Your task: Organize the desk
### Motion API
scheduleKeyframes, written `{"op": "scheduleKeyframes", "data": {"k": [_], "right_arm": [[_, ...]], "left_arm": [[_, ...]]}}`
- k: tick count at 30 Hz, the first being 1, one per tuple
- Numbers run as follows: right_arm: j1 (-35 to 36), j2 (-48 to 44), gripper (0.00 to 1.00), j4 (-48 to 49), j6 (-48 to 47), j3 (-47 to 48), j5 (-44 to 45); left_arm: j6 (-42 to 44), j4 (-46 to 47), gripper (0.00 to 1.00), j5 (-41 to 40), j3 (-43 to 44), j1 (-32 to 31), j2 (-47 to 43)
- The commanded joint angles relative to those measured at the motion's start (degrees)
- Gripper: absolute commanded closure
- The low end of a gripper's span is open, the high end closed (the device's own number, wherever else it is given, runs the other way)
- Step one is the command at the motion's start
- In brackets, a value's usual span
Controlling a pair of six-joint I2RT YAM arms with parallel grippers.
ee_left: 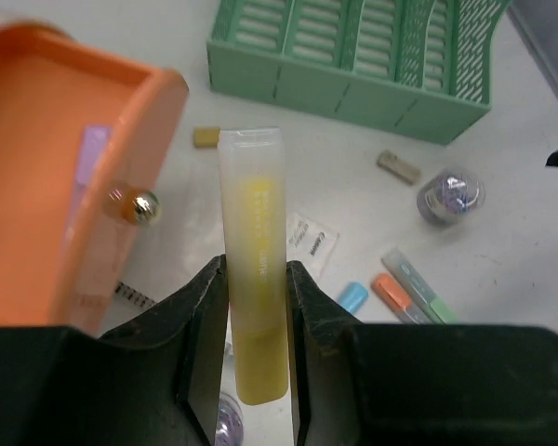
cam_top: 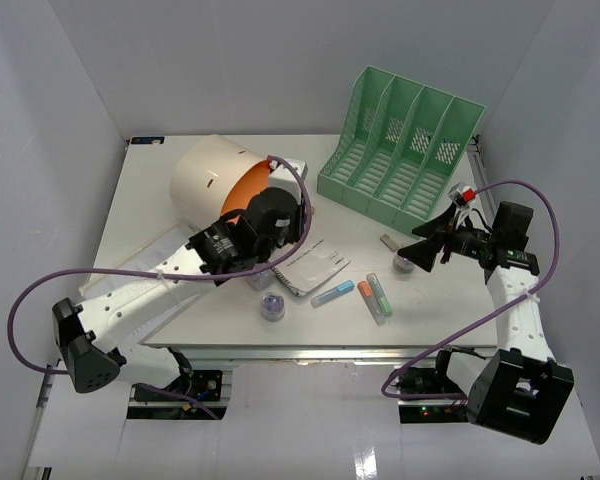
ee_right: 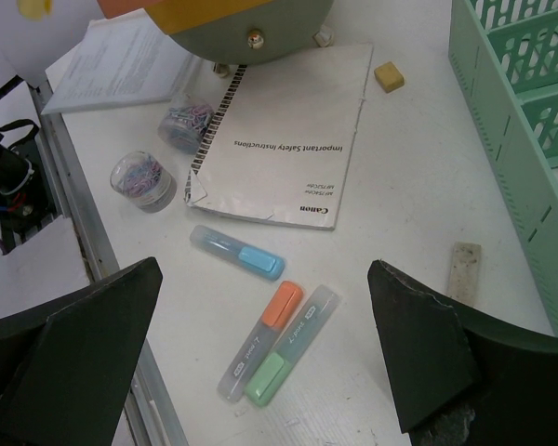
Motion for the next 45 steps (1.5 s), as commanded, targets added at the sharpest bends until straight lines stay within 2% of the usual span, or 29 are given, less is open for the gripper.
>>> {"op": "scheduleKeyframes", "data": {"k": [1, 7, 11, 13, 20, 21, 26, 31, 33, 37, 39, 43, 45], "right_arm": [[-0.15, 0.54, 0.01, -0.69, -1.31, -0.26, -2.16], [-0.15, 1.37, 0.01, -1.72, -2.41, -0.28, -3.74], [-0.15, 1.63, 0.01, -2.27, -3.10, -0.27, -3.88], [-0.15, 1.64, 0.01, -2.34, -3.45, -0.35, -4.04], [-0.07, 2.46, 0.01, -3.37, -4.75, -0.24, -4.19], [-0.08, 2.61, 0.01, -3.61, -4.86, -0.16, -4.02], [-0.06, 3.34, 0.01, -4.99, -6.32, 0.02, -3.71], [0.12, 6.23, 0.01, -11.90, -12.88, 2.48, -3.50], [0.38, 7.36, 0.01, -13.93, -15.49, 3.17, -2.50], [3.21, 7.26, 0.00, -12.62, -14.32, 2.47, 5.63], [6.81, 6.40, 0.00, -9.41, -12.03, 0.52, 13.17], [17.18, 5.12, 0.00, -4.06, -6.61, -2.51, 29.23], [19.34, 5.65, 0.03, -2.51, -4.20, -3.12, 36.21]], "left_arm": [[15.47, 7.76, 1.00, 1.93, 5.50, 6.33, -2.89], [23.84, 11.18, 1.00, 2.20, 7.97, 13.48, -0.91], [30.15, 14.72, 1.00, -3.43, 4.76, 16.60, 0.04], [31.29, 16.23, 0.99, -2.60, 3.31, 17.68, -0.04], [31.26, 17.14, 0.85, -0.33, 1.12, 18.45, 1.40], [31.24, 17.21, 0.82, -0.43, 0.61, 18.53, 1.57], [30.64, 17.65, 0.47, -0.91, -3.29, 18.87, 1.36], [29.84, 16.34, 0.04, 0.06, -3.99, 19.22, 0.66], [29.29, 16.11, 0.02, 0.97, -4.48, 19.27, 0.17], [28.42, 15.78, 0.02, 3.41, -6.56, 19.31, -2.90], [27.89, 16.22, 0.02, 6.03, -8.33, 19.31, -5.59], [27.63, 19.64, 0.02, 10.64, -15.81, 19.32, -16.52], [27.29, 20.32, 0.02, 11.25, -19.03, 19.38, -21.55]]}}
